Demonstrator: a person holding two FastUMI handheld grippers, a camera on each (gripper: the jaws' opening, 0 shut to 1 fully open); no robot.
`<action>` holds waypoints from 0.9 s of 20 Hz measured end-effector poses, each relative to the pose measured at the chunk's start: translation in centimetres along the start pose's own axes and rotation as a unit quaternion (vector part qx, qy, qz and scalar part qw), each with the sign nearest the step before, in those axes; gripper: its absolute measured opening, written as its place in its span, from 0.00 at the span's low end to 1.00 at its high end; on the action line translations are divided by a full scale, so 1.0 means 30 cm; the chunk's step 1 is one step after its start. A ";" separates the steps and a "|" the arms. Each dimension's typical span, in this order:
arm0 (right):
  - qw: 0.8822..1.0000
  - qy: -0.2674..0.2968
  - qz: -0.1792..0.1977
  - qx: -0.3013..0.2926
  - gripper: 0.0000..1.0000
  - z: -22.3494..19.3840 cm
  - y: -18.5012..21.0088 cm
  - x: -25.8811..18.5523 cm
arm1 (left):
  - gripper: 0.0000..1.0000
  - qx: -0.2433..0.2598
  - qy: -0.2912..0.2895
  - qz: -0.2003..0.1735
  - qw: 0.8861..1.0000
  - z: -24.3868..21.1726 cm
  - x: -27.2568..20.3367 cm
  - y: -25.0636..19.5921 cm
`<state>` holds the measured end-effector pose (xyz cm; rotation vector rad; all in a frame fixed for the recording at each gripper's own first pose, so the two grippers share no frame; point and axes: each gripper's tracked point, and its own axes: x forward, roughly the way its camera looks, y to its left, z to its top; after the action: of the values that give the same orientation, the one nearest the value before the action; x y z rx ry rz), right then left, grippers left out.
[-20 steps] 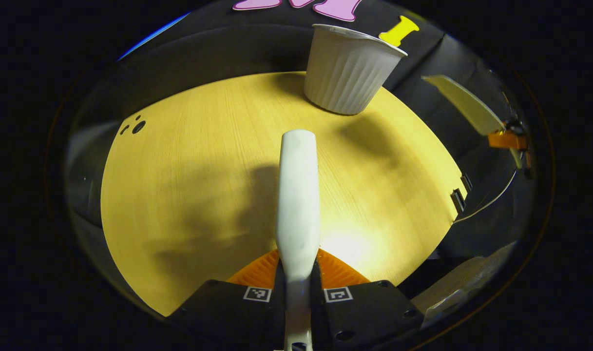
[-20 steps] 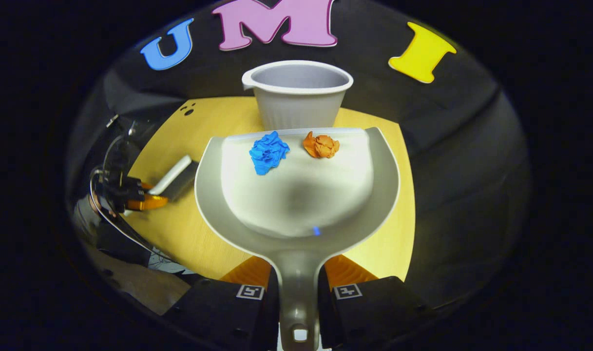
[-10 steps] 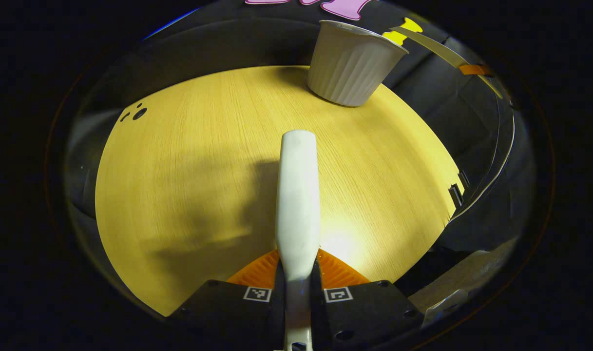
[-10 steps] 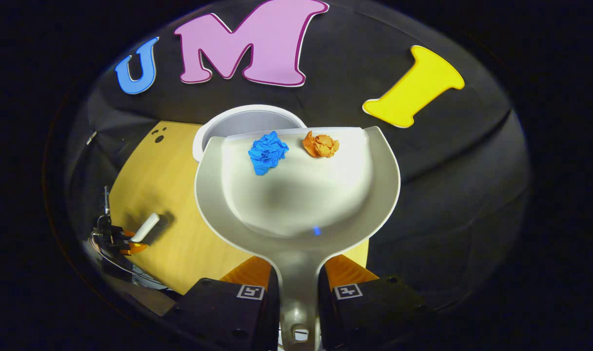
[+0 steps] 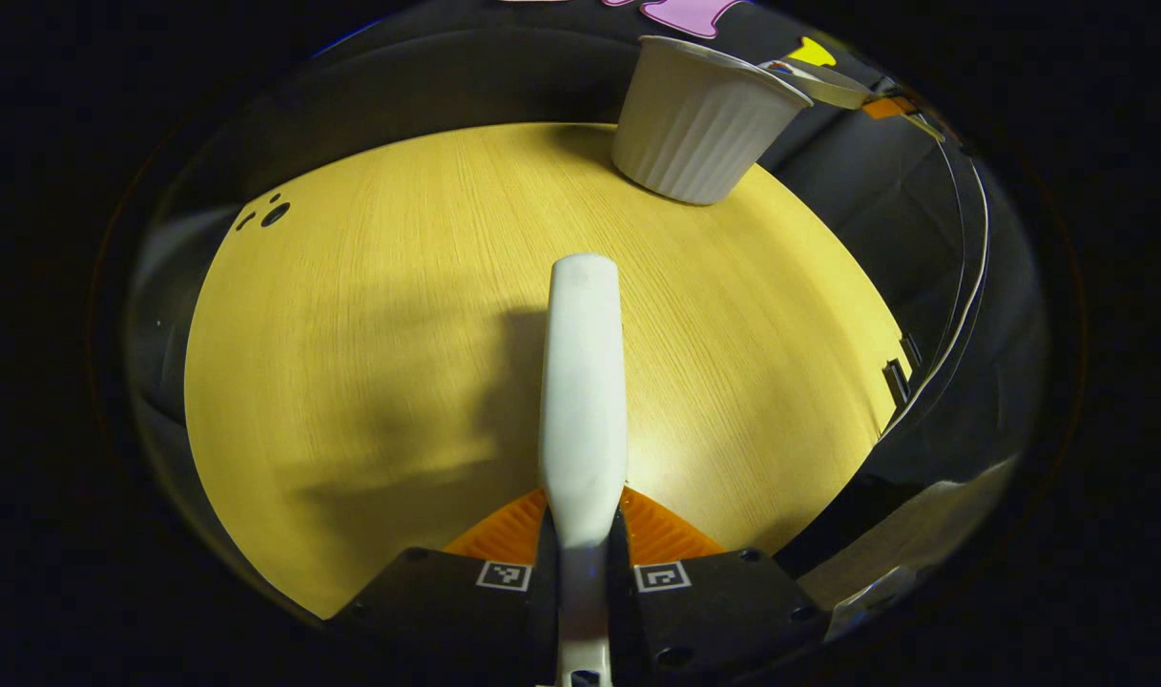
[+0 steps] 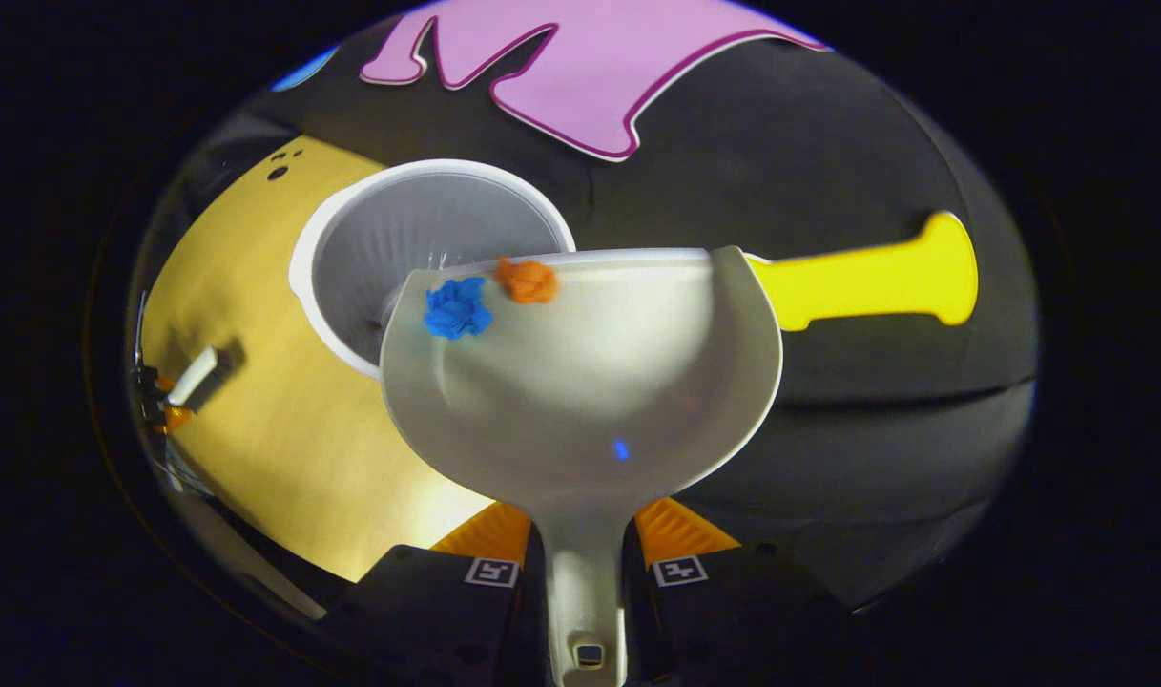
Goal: Pick up the small broom and dustpan from the desktop, sweep the trash into the dustpan with the broom, and then empty the trash into the garbage bin.
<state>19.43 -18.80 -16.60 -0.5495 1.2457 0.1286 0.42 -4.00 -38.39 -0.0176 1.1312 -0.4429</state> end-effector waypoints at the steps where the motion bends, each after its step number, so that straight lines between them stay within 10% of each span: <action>1: 1.000 0.014 0.003 -0.018 0.36 0.014 -0.004 -0.007 | 0.25 0.000 -0.001 -0.001 1.000 -0.001 0.006 0.004; 6: 0.993 0.066 -0.004 -0.097 0.36 0.064 -0.024 -0.026 | 0.25 0.000 -0.005 -0.007 1.000 0.001 0.016 0.010; 18: 0.998 0.010 0.013 -0.053 0.36 0.093 -0.001 -0.052 | 0.25 -0.005 -0.008 0.014 1.000 -0.010 0.006 0.029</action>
<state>21.32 -17.23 -14.56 -0.6285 1.2706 0.2119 0.51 -3.20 -38.89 -0.0135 1.1165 -0.4108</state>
